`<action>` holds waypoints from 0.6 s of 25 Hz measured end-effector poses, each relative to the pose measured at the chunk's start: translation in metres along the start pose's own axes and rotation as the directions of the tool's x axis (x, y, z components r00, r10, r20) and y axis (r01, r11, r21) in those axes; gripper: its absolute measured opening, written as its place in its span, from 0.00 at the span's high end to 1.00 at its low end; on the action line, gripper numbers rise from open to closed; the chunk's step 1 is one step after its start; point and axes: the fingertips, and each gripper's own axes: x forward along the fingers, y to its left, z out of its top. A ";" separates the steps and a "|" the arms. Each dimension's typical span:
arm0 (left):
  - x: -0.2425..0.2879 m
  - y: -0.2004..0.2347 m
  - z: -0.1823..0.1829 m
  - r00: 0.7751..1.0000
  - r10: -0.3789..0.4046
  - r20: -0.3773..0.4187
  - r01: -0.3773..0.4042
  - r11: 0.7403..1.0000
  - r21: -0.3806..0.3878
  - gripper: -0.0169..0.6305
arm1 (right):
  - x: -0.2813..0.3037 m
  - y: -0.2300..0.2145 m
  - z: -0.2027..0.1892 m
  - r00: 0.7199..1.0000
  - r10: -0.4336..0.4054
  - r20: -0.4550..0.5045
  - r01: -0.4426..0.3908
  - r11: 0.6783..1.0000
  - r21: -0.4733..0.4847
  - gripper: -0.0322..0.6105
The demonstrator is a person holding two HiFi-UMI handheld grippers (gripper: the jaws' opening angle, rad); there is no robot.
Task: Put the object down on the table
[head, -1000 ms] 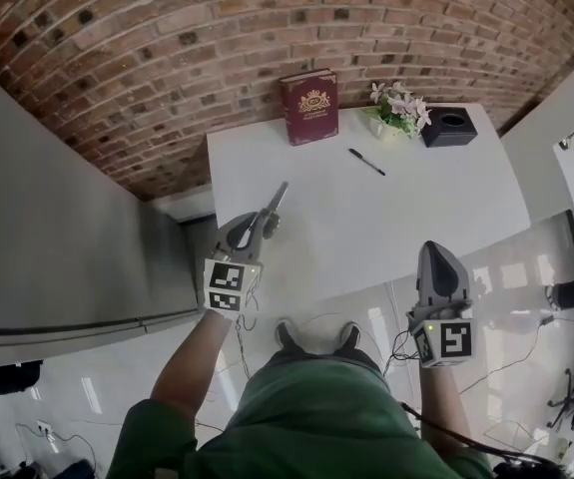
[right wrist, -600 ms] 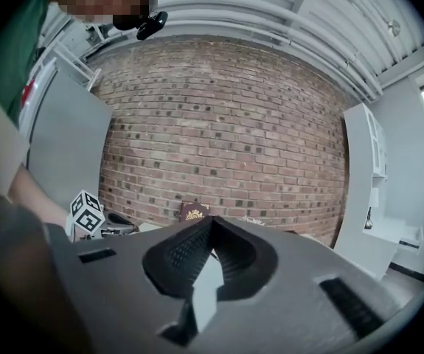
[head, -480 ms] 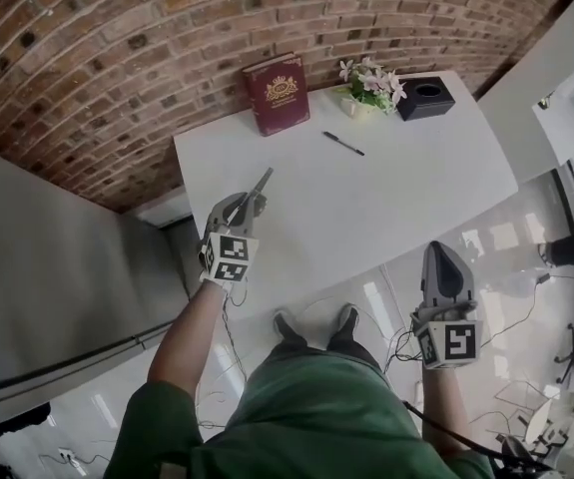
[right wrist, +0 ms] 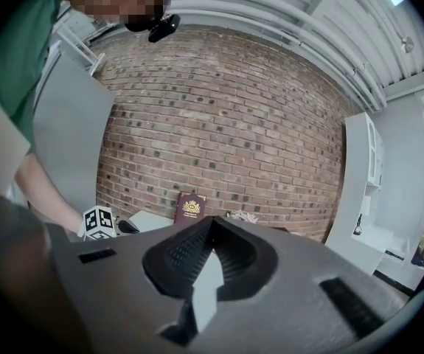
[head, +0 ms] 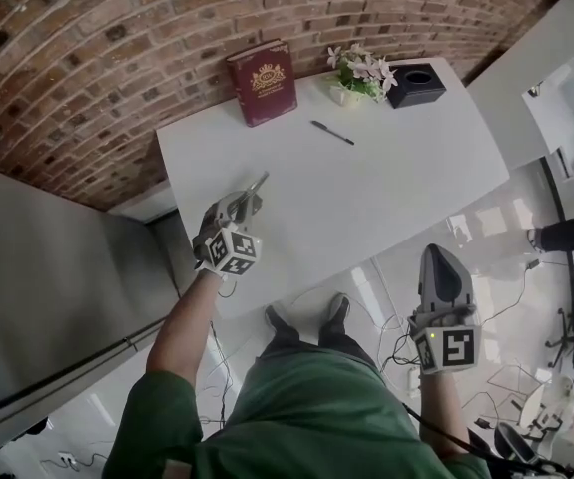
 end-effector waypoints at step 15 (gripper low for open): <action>0.019 -0.023 -0.025 0.999 -0.026 -0.044 0.032 0.991 0.131 0.95 | 0.003 0.005 0.000 1.000 0.019 0.014 -0.021 0.983 0.184 0.95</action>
